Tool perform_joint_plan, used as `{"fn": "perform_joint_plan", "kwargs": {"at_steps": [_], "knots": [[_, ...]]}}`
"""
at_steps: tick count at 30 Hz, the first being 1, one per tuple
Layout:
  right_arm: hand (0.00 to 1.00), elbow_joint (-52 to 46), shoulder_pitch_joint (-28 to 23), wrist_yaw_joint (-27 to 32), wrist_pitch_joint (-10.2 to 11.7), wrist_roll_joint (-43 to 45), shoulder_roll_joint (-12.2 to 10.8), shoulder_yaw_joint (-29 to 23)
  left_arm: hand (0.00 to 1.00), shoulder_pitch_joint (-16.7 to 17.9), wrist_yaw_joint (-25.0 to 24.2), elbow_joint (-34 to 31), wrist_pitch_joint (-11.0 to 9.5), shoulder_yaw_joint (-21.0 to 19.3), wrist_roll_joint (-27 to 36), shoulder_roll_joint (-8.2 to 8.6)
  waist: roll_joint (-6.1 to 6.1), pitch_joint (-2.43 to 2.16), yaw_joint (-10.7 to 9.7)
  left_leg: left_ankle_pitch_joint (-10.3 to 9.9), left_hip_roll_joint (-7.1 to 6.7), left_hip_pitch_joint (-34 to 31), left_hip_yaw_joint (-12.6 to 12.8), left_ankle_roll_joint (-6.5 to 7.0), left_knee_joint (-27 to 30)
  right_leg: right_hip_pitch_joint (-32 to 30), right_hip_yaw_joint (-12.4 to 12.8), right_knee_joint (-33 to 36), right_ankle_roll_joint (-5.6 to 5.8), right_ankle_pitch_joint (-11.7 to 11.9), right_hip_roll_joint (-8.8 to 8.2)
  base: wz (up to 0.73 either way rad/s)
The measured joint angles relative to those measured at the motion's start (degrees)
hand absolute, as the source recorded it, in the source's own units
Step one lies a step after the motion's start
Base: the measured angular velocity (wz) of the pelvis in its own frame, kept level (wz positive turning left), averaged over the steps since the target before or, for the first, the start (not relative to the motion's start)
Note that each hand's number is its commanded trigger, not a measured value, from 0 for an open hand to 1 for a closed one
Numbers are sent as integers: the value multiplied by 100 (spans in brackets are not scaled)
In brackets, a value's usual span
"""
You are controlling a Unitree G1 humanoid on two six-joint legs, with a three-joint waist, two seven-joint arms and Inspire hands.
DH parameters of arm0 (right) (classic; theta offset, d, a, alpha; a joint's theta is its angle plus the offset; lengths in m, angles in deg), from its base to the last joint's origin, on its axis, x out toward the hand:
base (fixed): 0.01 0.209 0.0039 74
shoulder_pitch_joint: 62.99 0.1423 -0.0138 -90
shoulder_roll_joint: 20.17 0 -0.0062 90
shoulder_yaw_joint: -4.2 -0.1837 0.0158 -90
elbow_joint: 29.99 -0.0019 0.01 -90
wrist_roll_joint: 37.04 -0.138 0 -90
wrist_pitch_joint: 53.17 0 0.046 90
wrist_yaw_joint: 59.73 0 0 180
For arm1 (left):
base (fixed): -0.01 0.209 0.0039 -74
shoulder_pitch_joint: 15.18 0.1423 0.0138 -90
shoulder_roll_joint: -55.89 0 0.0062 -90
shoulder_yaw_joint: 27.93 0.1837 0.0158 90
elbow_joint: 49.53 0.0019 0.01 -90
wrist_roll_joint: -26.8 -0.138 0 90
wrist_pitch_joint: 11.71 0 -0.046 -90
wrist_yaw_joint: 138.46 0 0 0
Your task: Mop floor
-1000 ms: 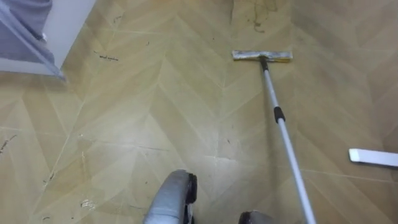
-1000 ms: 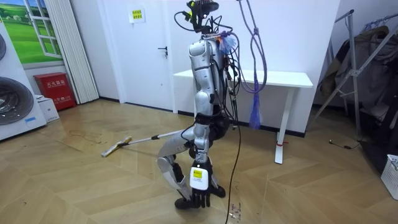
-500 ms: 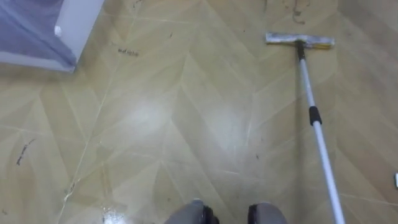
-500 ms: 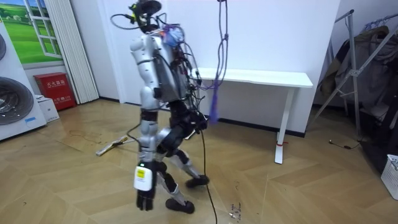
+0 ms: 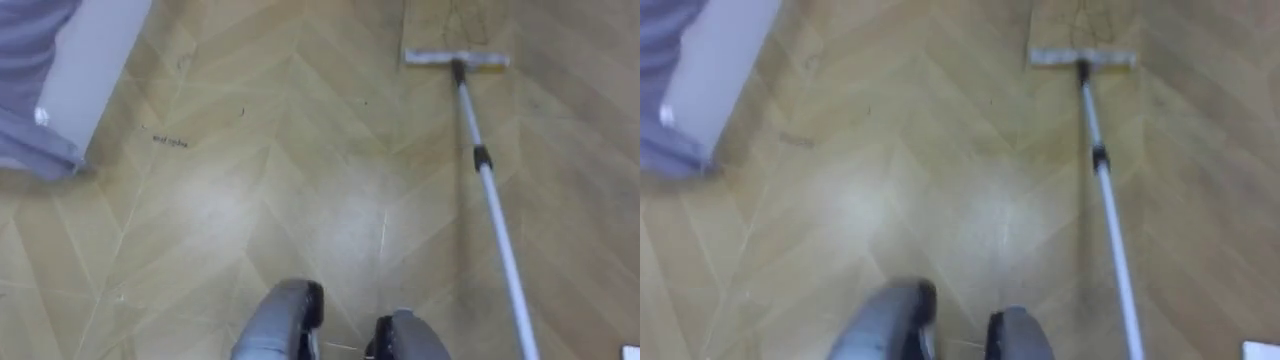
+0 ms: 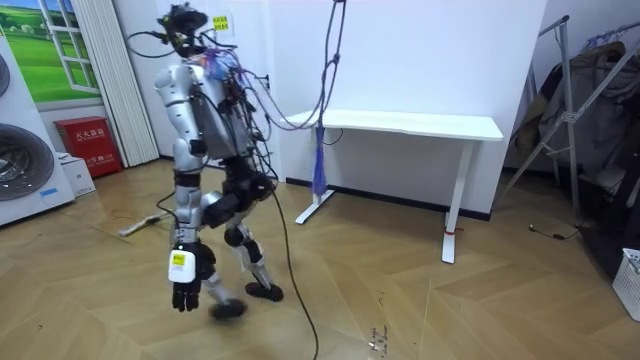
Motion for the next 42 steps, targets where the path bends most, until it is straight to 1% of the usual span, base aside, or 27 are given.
{"fn": "perform_joint_plan", "kwargs": {"at_steps": [1,2,4,5,6,8,10,12,15,17,19,21,23,24,25,26,28,30,32,33,34,35,36,37,38,40,42], "knots": [[100,-3,69,-50,53,-175,-1,23,0,13,-52,-11,-3,1,-15,0,41,-27,38,35,44,249,-93,-9,-1284,279,-13,-171,62,-120,-9,14],[100,-6,3,-111,54,-395,3,126,0,55,-117,21,5,1,-20,-22,56,-38,28,270,82,481,-62,138,-1946,584,-61,-322,126,-298,-98,24],[100,11,-332,-209,58,-474,82,124,0,47,-220,45,21,0,-19,-36,51,-70,-76,-18,-100,722,154,574,-1927,971,-118,-559,360,-464,-347,63],[100,96,-602,-208,58,-476,183,108,0,11,-247,14,6,2,-31,-20,65,-79,-104,-215,-332,891,196,682,-1923,1033,-47,-307,491,-337,-490,64],[100,139,-744,-206,58,-464,238,106,0,1,-246,2,3,-4,-59,-17,78,-85,-118,-319,-434,982,227,745,-1915,977,4,-36,570,-154,-558,43],[100,203,-1527,-66,76,-456,390,122,0,24,-225,-65,-35,-49,-368,0,317,-217,-213,-745,-688,1338,222,1000,-1797,606,181,1066,670,796,-638,30],[100,196,-1974,73,83,-455,298,118,0,26,-194,-106,-105,-57,-444,-50,453,-251,-274,-950,-740,1596,216,1071,-1835,81,250,1430,667,842,-519,6],[100,167,-2219,127,84,-489,146,95,0,28,-133,-172,-120,-66,-447,-50,565,-290,-409,-1084,-746,1790,171,1090,-1918,-473,189,1250,652,835,-378,-2],[100,118,-2403,162,87,-538,-132,40,0,27,-122,-286,-123,-48,-436,1,569,-285,-680,-1102,-810,2127,135,1063,-2147,-798,186,-321,557,954,-344,0],[100,116,-2461,148,73,-538,-212,38,0,65,-106,-339,-104,-52,-449,96,608,-277,-674,-1461,-814,2384,-128,961,-2254,-860,-11,-1336,394,1312,-319,-20],[100,27,-2523,174,11,-535,-260,34,0,79,-64,-305,-34,-45,-432,124,578,-258,-652,-1698,-797,2540,-207,863,-2120,-781,-120,-1410,281,1554,-288,-11],[100,11,-2419,212,-39,-507,-269,9,0,123,-52,-254,16,-51,-366,121,531,-200,-636,-1790,-726,2581,-223,674,-1655,-598,-191,-1140,148,1364,-272,-5],[100,85,-2033,260,-168,-443,-226,-70,0,179,56,-242,121,-40,-192,92,448,-173,-551,-1342,-437,2149,-1,56,-261,-440,-244,-699,45,875,-180,2],[100,120,-1887,261,-209,-444,-185,-62,0,207,68,-257,130,-23,-184,91,426,-166,-507,-1133,-372,2023,38,0,70,-415,-245,-607,16,781,-159,-6],[100,166,-1548,268,-307,-445,-81,-50,0,289,104,-324,132,40,-18,75,376,-148,-455,-590,-318,1760,88,-59,616,-379,-218,-444,-19,599,-140,-11],[100,159,-1197,265,-312,-465,39,-30,0,392,109,-475,130,91,77,33,265,-128,-366,-241,-306,1482,142,-89,993,-392,-75,-307,-16,445,-105,-9],[100,152,-683,268,-282,-498,191,-31,0,501,110,-687,128,81,131,5,180,-95,-213,-464,-197,1010,141,97,882,-359,-14,-238,24,359,-67,-16],[100,8,-303,323,-239,-562,238,-23,0,616,108,-817,133,78,125,-39,76,-43,-85,-651,-69,677,103,61,-38,-199,-8,-270,1,265,-78,-14],[100,-228,-148,252,-93,-676,242,-26,0,669,44,-802,136,79,118,-91,55,-56,-16,-396,-67,612,-126,85,-1731,207,-19,-394,94,-20,-117,9],[100,-228,-168,225,-69,-722,228,-24,0,668,-10,-793,141,80,120,-112,22,-73,-44,-252,-109,639,-120,108,-1832,338,-19,-429,143,-111,-187,32],[100,-226,-292,155,-72,-779,230,-26,0,689,-99,-789,140,78,113,-123,13,-133,-98,-209,-157,798,29,255,-1921,608,-40,-554,281,-243,-323,59],[100,-192,-453,137,-68,-801,275,-30,0,629,-201,-802,141,82,113,-118,23,-140,-173,-337,-233,955,152,483,-1913,826,-60,-649,383,-309,-456,63],[100,-179,-548,128,-62,-806,300,-28,0,587,-250,-805,142,81,114,-118,38,-140,-204,-389,-285,1011,170,574,-1888,870,-40,-606,395,-306,-498,48],[100,-149,-799,99,-57,-806,360,-9,0,479,-293,-773,133,75,101,-120,47,-140,-203,-581,-377,1129,230,712,-1803,802,37,-234,602,-128,-537,19],[100,-78,-1031,99,-57,-800,436,50,0,408,-327,-767,118,67,69,-116,127,-144,-197,-807,-427,1245,259,806,-1690,639,86,306,680,254,-576,5],[100,-42,-1398,177,-56,-737,533,131,0,335,-309,-776,26,50,-44,-99,327,-155,-208,-1094,-487,1401,230,893,-1598,300,159,998,686,728,-529,-10],[100,-44,-1741,336,-49,-665,522,139,0,270,-264,-787,-25,38,-79,-92,532,-179,-282,-1251,-532,1526,208,969,-1588,-185,140,1240,669,715,-455,-2]]}}
